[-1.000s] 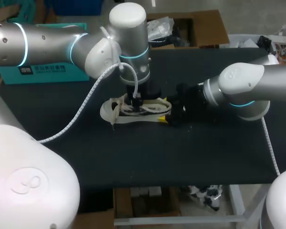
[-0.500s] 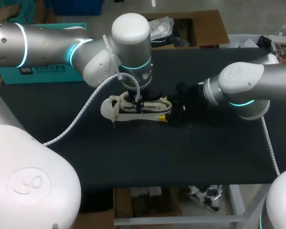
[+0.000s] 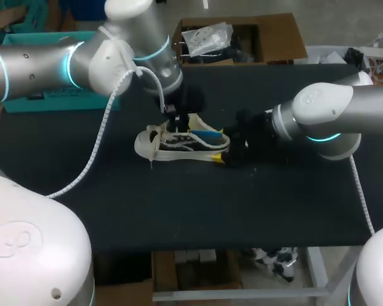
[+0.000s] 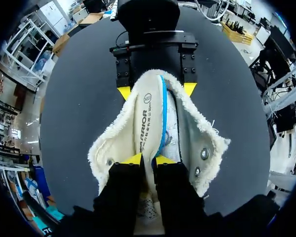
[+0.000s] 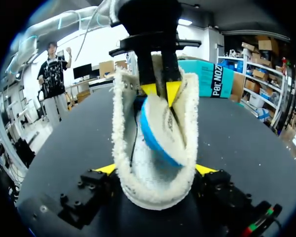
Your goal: Open the shoe tongue, take the insole out of the shoe, put the insole back into the shoe, and pack the shoe into the shoebox
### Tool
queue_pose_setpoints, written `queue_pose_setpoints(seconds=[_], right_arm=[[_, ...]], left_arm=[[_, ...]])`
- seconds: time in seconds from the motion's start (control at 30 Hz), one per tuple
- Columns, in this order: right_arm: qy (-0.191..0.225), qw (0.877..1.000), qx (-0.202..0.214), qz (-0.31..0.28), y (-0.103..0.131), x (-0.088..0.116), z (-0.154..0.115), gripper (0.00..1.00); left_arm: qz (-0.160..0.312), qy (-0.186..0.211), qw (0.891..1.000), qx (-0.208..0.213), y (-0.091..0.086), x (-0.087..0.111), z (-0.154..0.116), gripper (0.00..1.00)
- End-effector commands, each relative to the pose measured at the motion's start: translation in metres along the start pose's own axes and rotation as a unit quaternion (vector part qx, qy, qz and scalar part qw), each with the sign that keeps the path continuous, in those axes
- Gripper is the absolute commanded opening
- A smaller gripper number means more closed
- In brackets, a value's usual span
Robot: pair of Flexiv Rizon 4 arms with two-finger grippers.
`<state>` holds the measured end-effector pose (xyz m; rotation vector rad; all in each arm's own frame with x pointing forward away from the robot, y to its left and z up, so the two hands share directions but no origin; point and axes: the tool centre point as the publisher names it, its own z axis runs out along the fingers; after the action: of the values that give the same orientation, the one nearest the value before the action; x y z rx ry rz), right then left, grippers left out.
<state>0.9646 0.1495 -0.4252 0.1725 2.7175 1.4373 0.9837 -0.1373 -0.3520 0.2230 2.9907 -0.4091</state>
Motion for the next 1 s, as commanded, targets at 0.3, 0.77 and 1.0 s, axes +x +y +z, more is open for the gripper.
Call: queue_pose_setpoints(seconds=[0.3,0.77,1.0], right_arm=[[0.002,1.000,-0.003,-0.001,-0.007,0.000,0.006,0.00],[0.002,1.000,-0.003,-0.001,-0.007,0.000,0.006,0.00],[0.002,1.000,-0.003,-0.001,-0.007,0.000,0.006,0.00]], left_arm=[[0.032,0.047,0.996,0.067,-0.012,0.020,-0.035,0.00],[0.028,0.049,0.996,0.073,-0.046,0.034,-0.033,0.61],[0.056,0.034,0.996,0.065,-0.068,0.052,-0.027,0.64]])
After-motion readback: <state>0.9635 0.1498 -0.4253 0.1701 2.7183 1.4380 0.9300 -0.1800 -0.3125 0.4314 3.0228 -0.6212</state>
